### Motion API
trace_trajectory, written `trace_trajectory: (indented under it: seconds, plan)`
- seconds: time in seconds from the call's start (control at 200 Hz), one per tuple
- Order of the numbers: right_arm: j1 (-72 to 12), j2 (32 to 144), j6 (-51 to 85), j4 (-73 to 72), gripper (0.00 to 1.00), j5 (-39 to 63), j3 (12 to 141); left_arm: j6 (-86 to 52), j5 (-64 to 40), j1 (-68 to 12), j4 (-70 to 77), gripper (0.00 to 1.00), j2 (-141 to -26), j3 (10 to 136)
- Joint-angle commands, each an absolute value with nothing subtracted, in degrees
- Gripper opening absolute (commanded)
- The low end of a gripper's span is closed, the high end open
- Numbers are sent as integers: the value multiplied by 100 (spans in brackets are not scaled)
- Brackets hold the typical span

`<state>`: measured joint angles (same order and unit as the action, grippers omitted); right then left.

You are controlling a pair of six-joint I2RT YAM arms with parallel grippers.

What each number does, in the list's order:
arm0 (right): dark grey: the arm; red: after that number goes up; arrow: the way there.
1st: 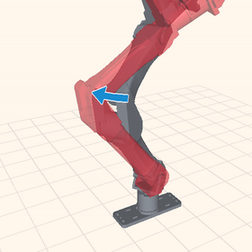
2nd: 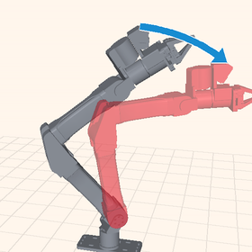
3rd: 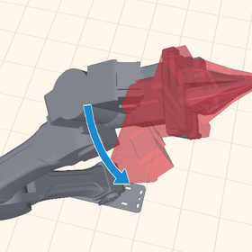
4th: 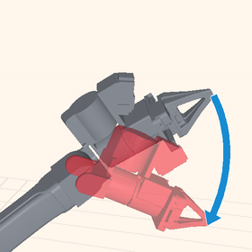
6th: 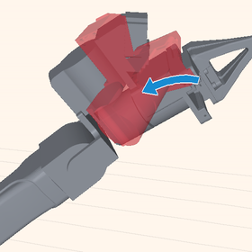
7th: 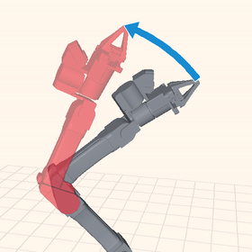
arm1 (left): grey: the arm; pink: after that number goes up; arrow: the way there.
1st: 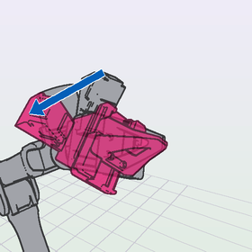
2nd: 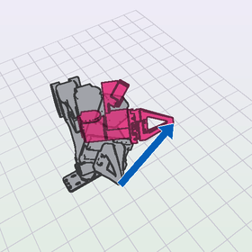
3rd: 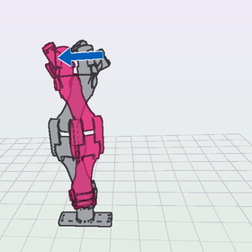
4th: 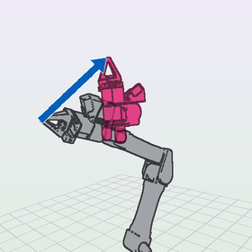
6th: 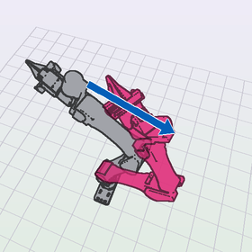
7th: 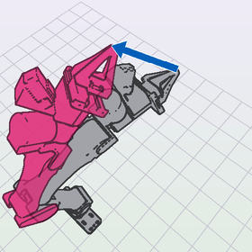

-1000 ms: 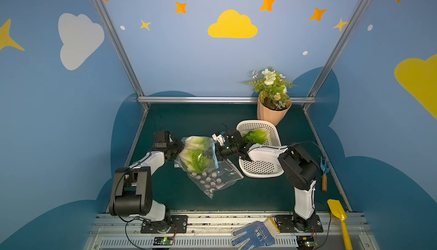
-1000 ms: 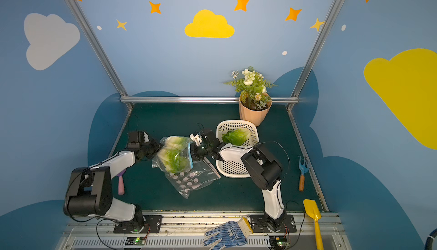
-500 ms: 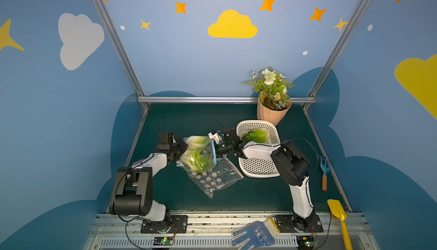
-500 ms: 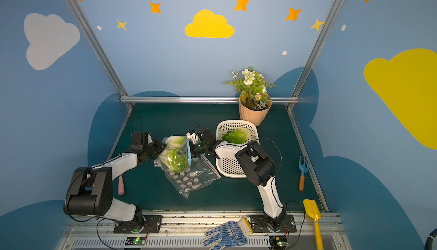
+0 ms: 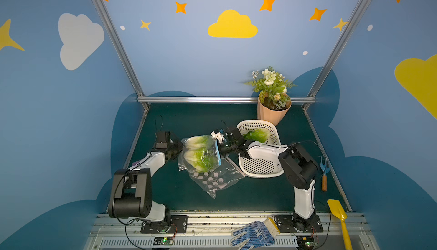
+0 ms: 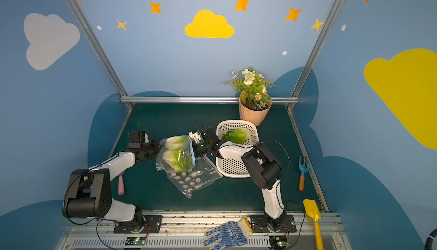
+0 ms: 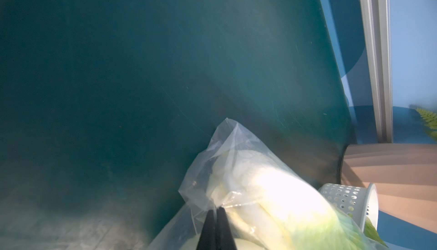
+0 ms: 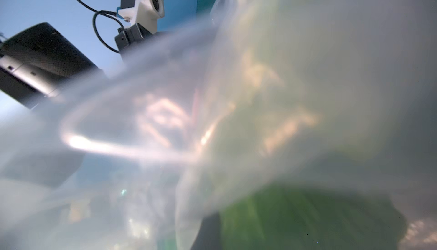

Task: Open the zip-top bag and take out the chinese cabbages
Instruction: Pick up the Chinese cabbage from the zipper food storage bag.

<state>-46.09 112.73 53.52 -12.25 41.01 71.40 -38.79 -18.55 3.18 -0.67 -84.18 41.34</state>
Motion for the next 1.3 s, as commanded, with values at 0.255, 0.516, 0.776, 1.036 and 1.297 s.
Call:
trace_trajectory:
  seconds: [0.255,0.516,0.776,1.036,1.297]
  plan:
    - [-4342,10463,4964,-931,0,4351,6610,-3514,-1424,761,-416,5,-8417,4400]
    - [-4263,9941,4556,-470,0,4453,6522,-3521,-1358,1074,-281,5,-8524,4532]
    - [-4125,9470,4310,-76,0,4432,6373,-3442,-1257,1143,-326,5,-8787,4890]
    - [-3940,8879,3953,496,0,4335,6267,-3346,-940,1181,-326,5,-9082,5045]
    - [-3706,8298,3852,772,0,4215,6034,-3348,-981,1180,-240,5,-9304,5150]
